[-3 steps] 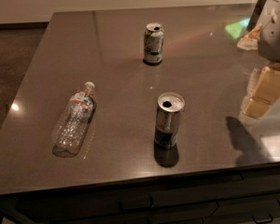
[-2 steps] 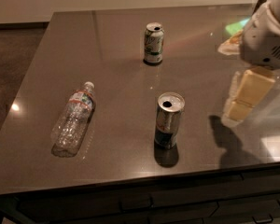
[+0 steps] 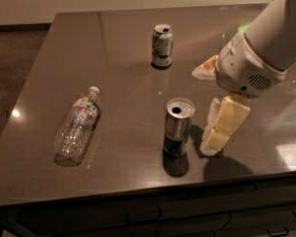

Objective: Move redbull can near water bottle

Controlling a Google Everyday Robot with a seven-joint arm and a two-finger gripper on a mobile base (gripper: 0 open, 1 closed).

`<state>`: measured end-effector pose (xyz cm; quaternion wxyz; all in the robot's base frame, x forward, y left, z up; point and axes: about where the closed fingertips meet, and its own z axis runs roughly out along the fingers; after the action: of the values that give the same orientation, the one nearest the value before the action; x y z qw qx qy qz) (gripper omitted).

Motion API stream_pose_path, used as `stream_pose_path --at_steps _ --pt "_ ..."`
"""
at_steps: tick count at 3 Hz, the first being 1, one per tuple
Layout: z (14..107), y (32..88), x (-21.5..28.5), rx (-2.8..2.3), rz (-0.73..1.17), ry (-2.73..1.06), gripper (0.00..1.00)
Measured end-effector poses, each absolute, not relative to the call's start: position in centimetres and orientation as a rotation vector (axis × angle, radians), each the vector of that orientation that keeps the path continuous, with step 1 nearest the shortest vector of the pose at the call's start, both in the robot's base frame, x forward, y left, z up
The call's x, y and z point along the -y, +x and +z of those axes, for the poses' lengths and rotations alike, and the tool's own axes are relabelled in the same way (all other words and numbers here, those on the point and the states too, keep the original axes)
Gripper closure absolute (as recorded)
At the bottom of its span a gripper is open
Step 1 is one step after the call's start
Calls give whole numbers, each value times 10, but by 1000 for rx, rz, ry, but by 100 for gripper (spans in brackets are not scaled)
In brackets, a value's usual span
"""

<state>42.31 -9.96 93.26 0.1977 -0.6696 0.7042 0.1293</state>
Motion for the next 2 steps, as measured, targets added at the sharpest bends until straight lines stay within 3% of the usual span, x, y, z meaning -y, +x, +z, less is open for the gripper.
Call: stream_pose_path --at_steps 1,2 --pt "922 414 81 -1913 443 -1896 0" --pt "917 408 71 -1879 488 -1898 16"
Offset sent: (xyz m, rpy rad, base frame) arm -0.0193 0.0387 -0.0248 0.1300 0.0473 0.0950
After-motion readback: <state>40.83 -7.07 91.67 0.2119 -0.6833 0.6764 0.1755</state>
